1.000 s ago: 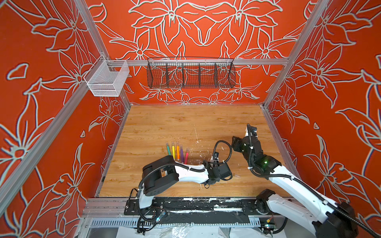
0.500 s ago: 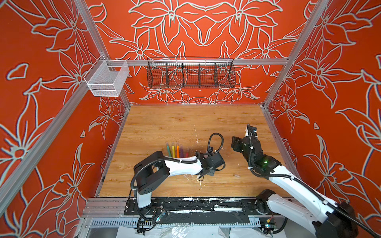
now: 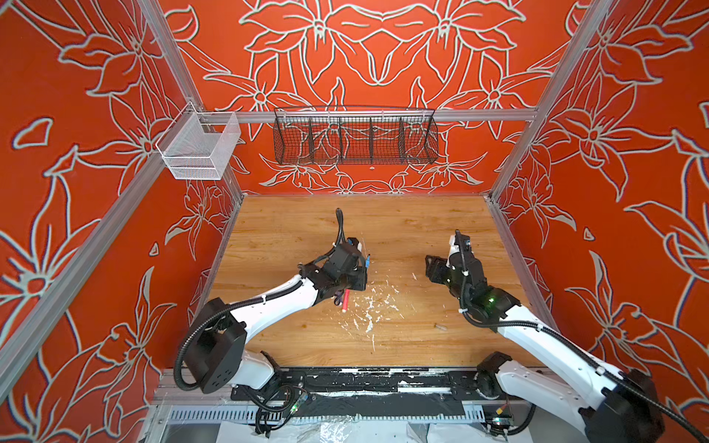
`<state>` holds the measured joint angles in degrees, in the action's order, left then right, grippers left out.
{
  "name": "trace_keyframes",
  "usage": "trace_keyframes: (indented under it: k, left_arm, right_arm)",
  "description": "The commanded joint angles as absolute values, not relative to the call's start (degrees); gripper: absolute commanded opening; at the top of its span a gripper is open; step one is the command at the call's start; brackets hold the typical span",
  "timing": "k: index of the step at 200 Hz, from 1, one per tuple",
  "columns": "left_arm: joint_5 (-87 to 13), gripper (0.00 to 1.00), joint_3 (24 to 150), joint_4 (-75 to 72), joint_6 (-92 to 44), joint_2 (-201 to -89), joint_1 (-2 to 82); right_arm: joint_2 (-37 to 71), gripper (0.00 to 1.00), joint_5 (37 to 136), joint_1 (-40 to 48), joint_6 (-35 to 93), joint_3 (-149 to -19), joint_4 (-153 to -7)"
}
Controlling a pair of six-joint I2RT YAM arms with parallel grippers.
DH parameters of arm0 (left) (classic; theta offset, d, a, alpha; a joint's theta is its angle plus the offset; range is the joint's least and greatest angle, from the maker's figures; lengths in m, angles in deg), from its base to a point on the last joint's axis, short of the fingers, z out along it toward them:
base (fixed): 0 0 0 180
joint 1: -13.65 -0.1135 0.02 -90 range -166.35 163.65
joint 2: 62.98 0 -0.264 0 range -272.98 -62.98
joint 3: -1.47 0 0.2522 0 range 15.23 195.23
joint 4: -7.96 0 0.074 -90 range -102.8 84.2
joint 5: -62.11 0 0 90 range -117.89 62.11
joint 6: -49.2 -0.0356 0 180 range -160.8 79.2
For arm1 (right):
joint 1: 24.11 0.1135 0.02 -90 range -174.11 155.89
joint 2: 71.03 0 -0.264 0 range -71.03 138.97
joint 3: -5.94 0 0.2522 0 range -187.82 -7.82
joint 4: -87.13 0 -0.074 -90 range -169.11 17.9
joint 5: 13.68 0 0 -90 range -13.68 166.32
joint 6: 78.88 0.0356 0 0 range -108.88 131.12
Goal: Insert the pens into the pen caps
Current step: 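Move the open right gripper to the blue marker tip while left holds it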
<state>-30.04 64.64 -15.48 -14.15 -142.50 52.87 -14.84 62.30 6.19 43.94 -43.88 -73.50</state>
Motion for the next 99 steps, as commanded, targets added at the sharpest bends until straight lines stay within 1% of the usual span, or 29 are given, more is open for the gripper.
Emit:
trace_keyframes:
  k: [1,17,29,43,77,99]
  left_arm:
    - [-32.5,0.0,61.4,-5.0,-17.6,-136.9,53.2]
    - [-31.5,0.0,56.8,0.1,-19.8,-133.8,53.2]
    - [-31.3,0.0,52.3,5.6,-23.8,-132.0,53.2]
    - [-29.2,0.0,50.3,7.1,-24.0,-130.1,53.2]
    - [-33.0,0.0,47.7,10.6,-25.3,-126.9,53.2]
    - [-36.2,0.0,46.8,12.9,-25.7,-126.8,53.2]
  right_arm:
    - [-12.5,0.63,68.2,7.8,42.9,-46.3,-76.9]
    - [-11.4,0.63,72.4,8.1,42.6,-45.9,-79.9]
    - [-11.5,0.67,75.2,8.2,42.3,-44.8,-83.1]
    - [-12.2,0.68,78.3,8.4,42.1,-43.4,-86.6]
    - [-14.1,0.69,84.5,9.8,42.3,-39.5,-95.4]
    - [-12.0,0.69,88.4,11.4,42.5,-39.3,-99.1]
